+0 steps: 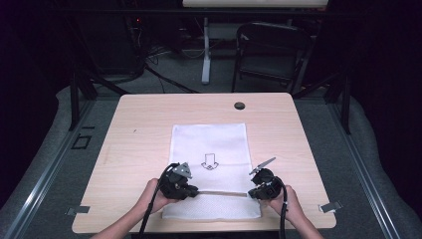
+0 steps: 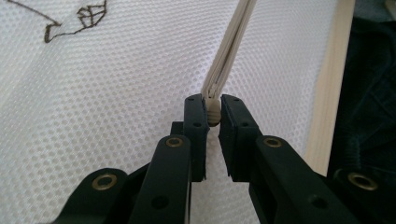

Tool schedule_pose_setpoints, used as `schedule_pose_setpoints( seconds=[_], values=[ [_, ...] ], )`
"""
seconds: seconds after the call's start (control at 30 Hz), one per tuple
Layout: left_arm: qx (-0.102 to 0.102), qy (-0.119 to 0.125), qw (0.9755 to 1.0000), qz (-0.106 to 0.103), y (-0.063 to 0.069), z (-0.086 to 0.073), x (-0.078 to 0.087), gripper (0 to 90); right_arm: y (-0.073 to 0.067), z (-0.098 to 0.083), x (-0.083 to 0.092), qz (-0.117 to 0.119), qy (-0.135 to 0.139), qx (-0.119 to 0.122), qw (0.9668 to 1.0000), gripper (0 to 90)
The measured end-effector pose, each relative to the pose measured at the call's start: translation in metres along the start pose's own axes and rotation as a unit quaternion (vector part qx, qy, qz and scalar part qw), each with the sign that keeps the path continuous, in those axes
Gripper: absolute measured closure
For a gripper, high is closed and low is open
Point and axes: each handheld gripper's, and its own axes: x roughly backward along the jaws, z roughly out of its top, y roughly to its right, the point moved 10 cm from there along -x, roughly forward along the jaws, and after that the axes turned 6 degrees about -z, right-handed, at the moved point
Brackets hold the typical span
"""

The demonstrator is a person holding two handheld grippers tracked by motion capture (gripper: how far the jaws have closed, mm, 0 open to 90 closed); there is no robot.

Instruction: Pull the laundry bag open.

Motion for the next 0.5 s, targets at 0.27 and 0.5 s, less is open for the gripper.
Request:
schedule_pose_setpoints(
  seconds=[0.27, 0.5],
  values=[
    [0.002, 0.002, 1.0000, 0.002, -0.0014, -0.0038, 0.0044, 81.3, -0.0013, 0.0006, -0.0003, 0.002, 0.003, 0.000, 1.0000, 90.0],
    [0.009, 0.003, 1.0000, 0.002, -0.0024, -0.0099, 0.0099, 81.3, -0.0004, 0.0004, -0.0002, -0.002, 0.001, 0.006, 1.0000, 90.0]
  ],
)
